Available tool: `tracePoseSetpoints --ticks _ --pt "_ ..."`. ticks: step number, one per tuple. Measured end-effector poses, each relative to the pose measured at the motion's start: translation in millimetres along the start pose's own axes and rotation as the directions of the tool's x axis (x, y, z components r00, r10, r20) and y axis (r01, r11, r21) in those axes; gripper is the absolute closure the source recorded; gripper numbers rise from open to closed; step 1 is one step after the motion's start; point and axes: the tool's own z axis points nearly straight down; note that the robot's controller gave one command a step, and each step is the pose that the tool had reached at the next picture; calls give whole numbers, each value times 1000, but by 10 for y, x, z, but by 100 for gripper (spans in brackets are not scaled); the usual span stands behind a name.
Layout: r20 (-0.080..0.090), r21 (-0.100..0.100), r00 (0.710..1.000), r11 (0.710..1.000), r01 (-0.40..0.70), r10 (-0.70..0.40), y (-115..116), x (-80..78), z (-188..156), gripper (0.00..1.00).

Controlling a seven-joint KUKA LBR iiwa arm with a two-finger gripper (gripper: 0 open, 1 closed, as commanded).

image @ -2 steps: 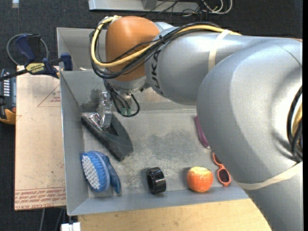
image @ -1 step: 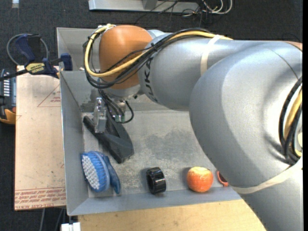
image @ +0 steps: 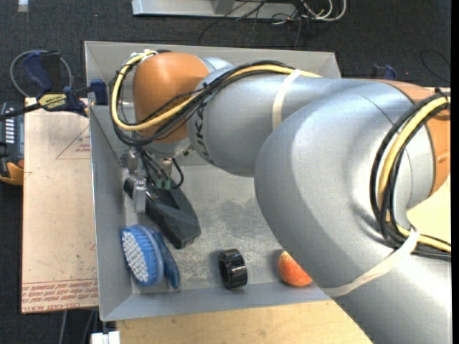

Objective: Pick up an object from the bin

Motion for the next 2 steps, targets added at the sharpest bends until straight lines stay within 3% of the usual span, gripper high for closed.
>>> tracePoseSetpoints --ticks 1,2 --pt "0 0 1000 1000 0 0 -2 -2 -3 0" --pt "-7 -7 963 963 -268 268 23 -70 0 0"
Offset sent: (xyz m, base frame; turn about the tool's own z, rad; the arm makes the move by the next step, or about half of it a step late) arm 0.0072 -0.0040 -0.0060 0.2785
